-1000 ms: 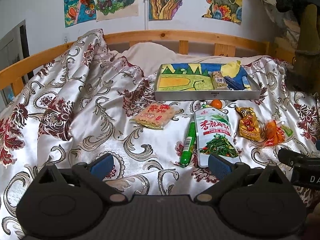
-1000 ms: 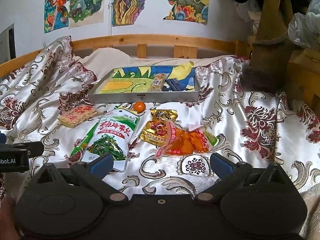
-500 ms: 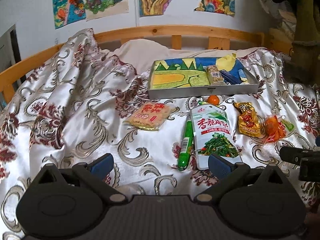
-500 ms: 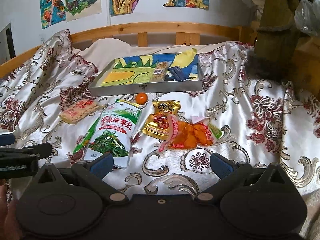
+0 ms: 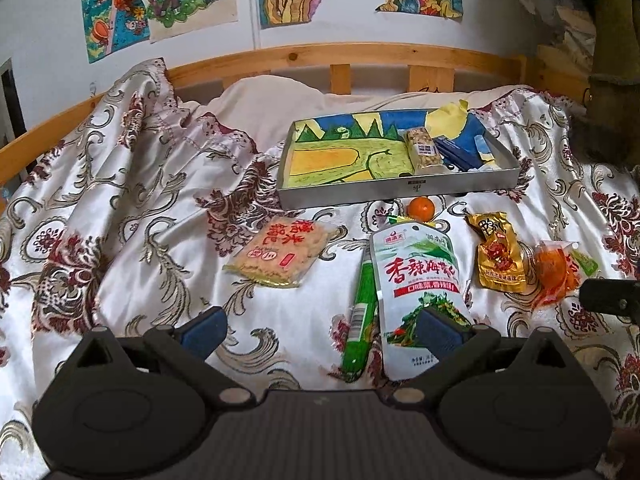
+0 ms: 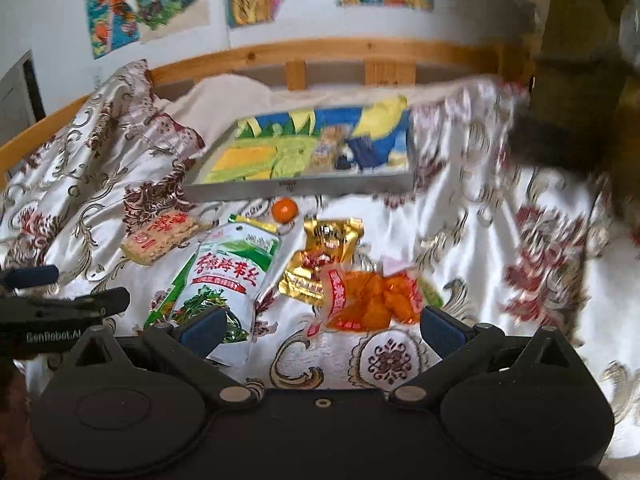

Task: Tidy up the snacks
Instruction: 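Move both tools back toward the remaining snacks beside the tray, then grasp the white-green seaweed bag with the left tool while the right tool grasps the orange snack bag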

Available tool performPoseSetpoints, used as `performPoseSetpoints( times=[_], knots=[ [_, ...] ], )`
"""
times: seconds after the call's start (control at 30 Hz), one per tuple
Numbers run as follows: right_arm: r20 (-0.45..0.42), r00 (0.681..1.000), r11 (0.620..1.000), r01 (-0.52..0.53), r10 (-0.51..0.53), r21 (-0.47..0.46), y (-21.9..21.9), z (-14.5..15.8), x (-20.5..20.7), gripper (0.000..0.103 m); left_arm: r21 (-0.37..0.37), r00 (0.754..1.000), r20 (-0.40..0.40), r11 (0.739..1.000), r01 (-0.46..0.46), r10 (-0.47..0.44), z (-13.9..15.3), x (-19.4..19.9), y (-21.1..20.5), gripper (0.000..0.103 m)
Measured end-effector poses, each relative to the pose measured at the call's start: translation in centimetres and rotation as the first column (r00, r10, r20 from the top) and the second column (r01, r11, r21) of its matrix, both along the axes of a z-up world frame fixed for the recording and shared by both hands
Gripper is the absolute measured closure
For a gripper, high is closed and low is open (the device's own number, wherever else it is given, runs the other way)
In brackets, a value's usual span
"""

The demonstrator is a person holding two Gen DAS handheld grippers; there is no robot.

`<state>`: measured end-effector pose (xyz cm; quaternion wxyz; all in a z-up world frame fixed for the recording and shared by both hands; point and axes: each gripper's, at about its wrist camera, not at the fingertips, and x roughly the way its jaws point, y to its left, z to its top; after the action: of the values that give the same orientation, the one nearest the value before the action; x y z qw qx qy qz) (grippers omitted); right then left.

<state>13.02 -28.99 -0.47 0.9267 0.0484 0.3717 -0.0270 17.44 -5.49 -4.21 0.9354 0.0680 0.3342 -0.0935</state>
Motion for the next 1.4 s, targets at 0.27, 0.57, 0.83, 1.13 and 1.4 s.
performPoseSetpoints(
  times=[0.27, 0.57, 0.83, 1.13, 1.4],
  knots=[
    [-0.049, 0.999, 1.000, 0.012, -0.011, 0.017, -2.3, -0.7, 3.9, 0.001, -0.035, 0.998, 0.031, 0.998, 0.048, -0.047, -0.4, 0.9, -2.0, 0.001],
    [-0.099, 0.995, 0.997, 0.014, -0.006, 0.077, -6.2, -1.3, 7.1, 0.001, -0.015, 0.970, 0.020, 0.970, 0.241, -0.240, -1.7, 1.6, -6.1, 0.001],
    [-0.191, 0.981, 0.976, 0.073, -0.034, 0.203, -7.5, -3.5, 7.2, 0.001, -0.070, 0.969, -0.052, 0.969, 0.236, -0.240, -3.5, 4.6, -7.2, 0.016],
    [-0.280, 0.959, 0.935, 0.141, -0.048, 0.325, -8.6, -5.6, 8.1, 0.002, -0.092, 0.969, -0.122, 0.975, 0.203, -0.213, -5.2, 6.3, -7.5, 0.016],
    [-0.261, 0.964, 0.930, 0.144, -0.054, 0.339, -8.4, -6.2, 9.0, 0.006, -0.095, 0.968, -0.147, 0.977, 0.190, -0.202, -5.5, 7.4, -7.9, 0.017]
  ],
)
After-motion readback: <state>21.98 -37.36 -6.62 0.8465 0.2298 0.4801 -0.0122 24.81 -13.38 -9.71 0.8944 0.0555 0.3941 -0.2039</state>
